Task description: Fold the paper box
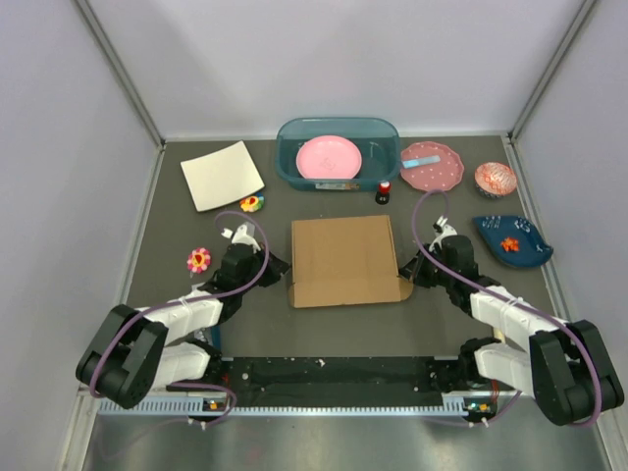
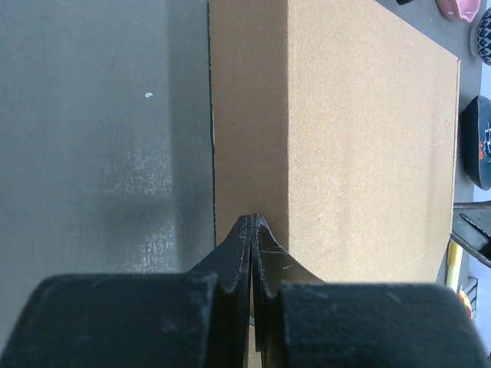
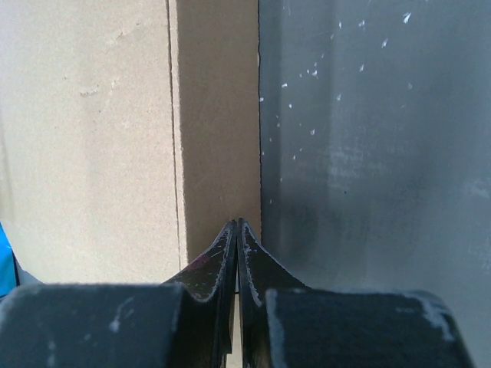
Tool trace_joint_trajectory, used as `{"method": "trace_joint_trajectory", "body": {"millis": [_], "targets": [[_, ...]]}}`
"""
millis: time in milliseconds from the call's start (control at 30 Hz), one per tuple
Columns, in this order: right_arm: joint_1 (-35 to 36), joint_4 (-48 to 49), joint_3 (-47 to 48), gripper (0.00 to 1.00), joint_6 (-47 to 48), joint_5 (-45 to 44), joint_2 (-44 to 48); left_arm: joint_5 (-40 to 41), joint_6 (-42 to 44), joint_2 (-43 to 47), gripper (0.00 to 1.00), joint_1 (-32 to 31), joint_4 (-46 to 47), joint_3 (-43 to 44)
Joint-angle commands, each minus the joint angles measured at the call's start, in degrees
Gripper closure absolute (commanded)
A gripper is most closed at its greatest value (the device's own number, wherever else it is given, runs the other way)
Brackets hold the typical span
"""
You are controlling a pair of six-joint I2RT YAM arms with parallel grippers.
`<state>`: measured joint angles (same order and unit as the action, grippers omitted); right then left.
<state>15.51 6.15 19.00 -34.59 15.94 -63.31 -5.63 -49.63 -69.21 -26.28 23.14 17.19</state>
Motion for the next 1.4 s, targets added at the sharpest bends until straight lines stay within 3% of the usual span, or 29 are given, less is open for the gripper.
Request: {"method": "trace_joint_trajectory", "body": {"millis": [0, 467, 1000, 1367], "targets": [[-0.21, 3.25, -0.63, 1.0, 0.31, 1.63, 1.78, -2.98, -0.56, 0.48, 1.0, 0.09, 4.28, -0.4], [-0.21, 2.99, -0.81, 1.0, 0.57, 1.63, 2.66, -3.6, -1.53, 3.99, 1.0, 0.09, 5.34, -7.43], [-0.21, 2.28, -0.99, 1.0, 0.75, 1.81, 3.46, -1.49, -0.74, 5.67, 1.0, 0.09, 3.23, -4.18], [2.33, 0.88, -1.07, 1.0, 0.14, 2.78, 6.79, -12.37, -1.44, 2.76, 1.0, -0.17, 11.4, -6.55]]}}
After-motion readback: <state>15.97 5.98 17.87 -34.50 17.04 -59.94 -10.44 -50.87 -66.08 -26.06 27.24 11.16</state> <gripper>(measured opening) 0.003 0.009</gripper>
